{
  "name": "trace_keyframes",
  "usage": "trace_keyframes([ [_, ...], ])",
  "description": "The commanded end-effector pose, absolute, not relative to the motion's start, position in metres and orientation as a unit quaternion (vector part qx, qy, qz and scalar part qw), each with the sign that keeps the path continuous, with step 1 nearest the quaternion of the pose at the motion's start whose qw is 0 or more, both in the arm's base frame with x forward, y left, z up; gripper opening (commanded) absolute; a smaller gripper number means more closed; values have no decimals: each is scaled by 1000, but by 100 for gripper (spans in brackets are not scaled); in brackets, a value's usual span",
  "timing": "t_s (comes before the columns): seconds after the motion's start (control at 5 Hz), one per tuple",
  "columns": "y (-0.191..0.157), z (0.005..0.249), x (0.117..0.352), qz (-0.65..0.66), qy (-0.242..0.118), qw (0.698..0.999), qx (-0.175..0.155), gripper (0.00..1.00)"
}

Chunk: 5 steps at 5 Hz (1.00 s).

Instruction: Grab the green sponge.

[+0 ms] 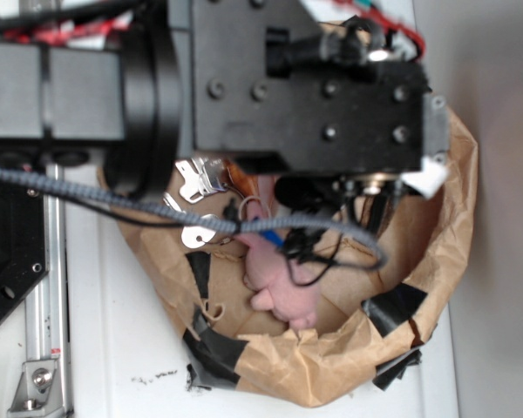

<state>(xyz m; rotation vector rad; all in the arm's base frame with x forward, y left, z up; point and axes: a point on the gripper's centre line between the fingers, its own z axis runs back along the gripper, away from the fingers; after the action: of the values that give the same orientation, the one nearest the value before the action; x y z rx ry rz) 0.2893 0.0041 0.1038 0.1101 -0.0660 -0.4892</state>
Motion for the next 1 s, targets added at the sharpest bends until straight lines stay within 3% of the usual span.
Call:
trace_keyframes([
  [0.0, 11, 71, 303, -405, -49, 908, 98, 100],
  [0.4, 27, 57, 320, -417, -41, 907, 37, 100],
  [0.6, 35, 46, 333, -409, -27, 911, 33, 100],
  [0.8, 36, 36, 335, -384, 0, 922, 42, 0],
])
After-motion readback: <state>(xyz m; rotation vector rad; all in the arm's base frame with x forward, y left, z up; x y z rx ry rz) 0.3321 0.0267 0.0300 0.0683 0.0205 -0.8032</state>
